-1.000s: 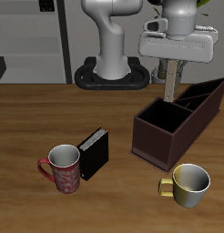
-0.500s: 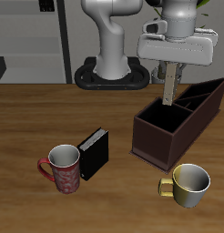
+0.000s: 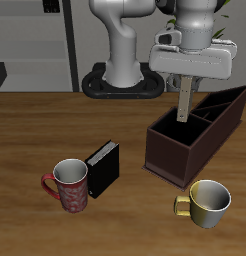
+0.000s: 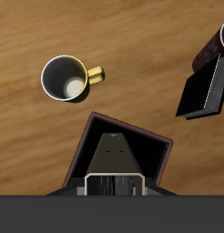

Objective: Place the yellow book into the left desk caddy's right compartment and place the red mug into the left desk caddy's left compartment

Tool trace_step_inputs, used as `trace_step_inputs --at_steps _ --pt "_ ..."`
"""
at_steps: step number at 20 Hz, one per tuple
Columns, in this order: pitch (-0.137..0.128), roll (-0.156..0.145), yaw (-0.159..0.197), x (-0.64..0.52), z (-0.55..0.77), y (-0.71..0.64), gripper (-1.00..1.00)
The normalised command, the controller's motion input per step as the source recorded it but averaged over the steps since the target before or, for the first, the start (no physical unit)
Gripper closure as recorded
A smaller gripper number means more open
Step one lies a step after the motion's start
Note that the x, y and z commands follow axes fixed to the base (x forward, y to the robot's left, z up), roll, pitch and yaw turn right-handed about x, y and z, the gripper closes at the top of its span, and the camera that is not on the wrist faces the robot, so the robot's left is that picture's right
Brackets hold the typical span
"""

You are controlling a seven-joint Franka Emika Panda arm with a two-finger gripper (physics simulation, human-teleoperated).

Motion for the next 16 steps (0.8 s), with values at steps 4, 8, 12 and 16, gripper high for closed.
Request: trace_step_inputs --at_steps 4,8,12,16 --pt "0.014 0.003 0.005 0.02 -0.1 0.01 1.0" --pt "0.006 0.02 0.004 0.02 -0.12 0.09 1.0" --pt "0.02 0.007 -0.009 0.07 -0.16 0.01 1.0" --pt "0.015 0.012 -0.002 0.0 -0.16 0.06 1.0"
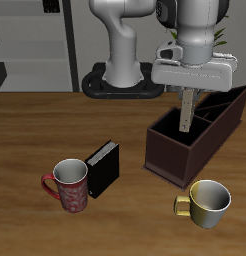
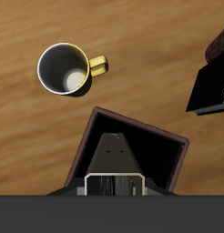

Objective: Place the yellow book into the left desk caddy's right compartment and place the red mug into the left desk caddy's left compartment

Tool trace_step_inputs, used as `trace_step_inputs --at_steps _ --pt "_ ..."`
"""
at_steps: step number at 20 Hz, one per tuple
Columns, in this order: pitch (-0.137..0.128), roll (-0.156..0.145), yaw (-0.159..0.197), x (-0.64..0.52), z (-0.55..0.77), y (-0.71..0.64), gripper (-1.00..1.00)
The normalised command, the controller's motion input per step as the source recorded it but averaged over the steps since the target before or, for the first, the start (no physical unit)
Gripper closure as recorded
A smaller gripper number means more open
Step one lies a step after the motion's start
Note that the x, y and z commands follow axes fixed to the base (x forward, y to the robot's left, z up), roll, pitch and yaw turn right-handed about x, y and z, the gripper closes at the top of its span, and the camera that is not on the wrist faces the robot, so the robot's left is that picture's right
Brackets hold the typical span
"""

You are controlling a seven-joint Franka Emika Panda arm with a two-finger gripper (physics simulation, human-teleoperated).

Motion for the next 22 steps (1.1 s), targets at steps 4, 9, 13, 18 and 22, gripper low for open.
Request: trace_step_inputs --at_steps 4,9,13,18,22 --pt "0.003 0.023 -0.004 -0.06 -0.09 0.09 1.0" --pt "0.005 0.01 0.008 0.01 -0.11 0.05 1.0" --pt "0.001 -0.001 0.005 0.03 -0.13 -0.01 1.0" --pt "0.044 0.005 -0.007 0.1 -0.31 0.0 1.0" --pt "0.012 0.003 0.012 0.03 -0.16 0.01 1.0"
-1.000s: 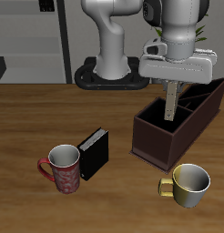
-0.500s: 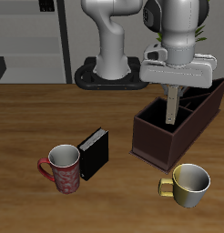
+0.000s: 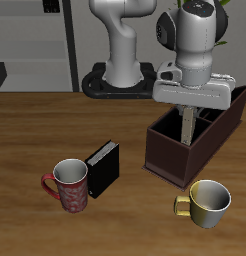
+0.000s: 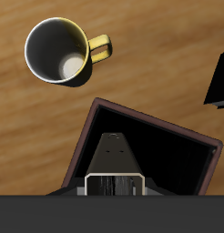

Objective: Place the yellow book into the left desk caddy's right compartment and place the red mug into the left desk caddy's left compartment

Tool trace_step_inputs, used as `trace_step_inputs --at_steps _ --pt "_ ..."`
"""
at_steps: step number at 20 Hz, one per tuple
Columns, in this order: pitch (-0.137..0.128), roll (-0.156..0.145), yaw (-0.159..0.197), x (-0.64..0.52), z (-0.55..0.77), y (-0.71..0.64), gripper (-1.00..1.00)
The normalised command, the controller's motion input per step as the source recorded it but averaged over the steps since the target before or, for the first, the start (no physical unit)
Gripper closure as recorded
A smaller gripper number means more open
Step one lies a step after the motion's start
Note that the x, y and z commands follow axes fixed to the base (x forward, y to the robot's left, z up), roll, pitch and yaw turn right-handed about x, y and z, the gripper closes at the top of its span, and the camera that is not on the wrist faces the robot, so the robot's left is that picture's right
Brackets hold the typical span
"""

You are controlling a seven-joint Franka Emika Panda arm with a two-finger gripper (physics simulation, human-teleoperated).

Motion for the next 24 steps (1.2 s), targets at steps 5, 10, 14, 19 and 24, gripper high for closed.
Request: trace_step_inputs --at_steps 5,10,14,19,24 --pt "0.025 -0.001 0.002 0.05 -0.2 0.02 1.0" --pt "0.014 -0.006 0.01 0.03 -0.14 0.02 1.0" --pt "0.014 -0.019 0.005 0.04 -0.13 -0.08 1.0" --pt "0.017 -0.002 -0.007 0.01 -0.07 -0.07 1.0" --pt "0.05 0.031 -0.019 0.04 -0.13 -0.01 -1.0"
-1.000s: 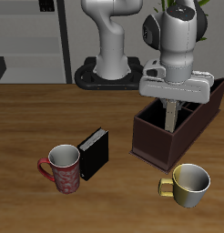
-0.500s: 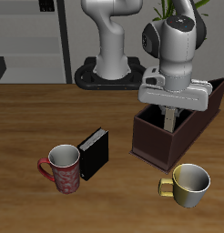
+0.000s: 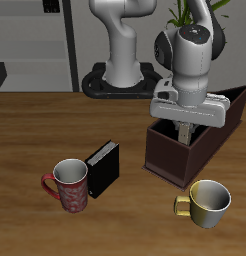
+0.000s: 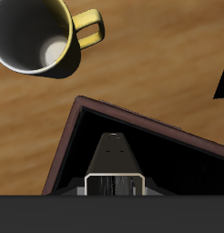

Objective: Place the yellow book into the left desk caddy's right compartment and place the red mug into the left desk caddy's left compartment

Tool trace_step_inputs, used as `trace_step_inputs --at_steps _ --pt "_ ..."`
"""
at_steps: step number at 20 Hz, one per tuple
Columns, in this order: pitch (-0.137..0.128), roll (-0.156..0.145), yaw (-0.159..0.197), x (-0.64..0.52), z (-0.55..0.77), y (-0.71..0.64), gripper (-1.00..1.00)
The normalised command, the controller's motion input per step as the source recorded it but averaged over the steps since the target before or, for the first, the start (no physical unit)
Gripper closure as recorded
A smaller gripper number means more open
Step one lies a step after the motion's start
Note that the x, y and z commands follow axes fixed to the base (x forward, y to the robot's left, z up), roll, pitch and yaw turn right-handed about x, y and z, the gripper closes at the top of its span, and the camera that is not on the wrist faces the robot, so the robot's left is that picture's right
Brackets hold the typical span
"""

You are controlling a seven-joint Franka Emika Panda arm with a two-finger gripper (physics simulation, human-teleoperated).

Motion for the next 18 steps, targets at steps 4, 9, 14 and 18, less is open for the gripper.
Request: trace_step_inputs --at_steps 4,9,14,18 --pt "0.063 0.046 0.032 0.0 -0.17 0.07 -1.0" --pt "0.002 0.008 0.009 -0.01 0.0 -0.01 -1.0" --pt "-0.041 -0.001 0.033 -0.07 0.17 -0.06 -1.0" --pt "-0.057 0.003 0.041 -0.07 0.24 -0.11 -1.0"
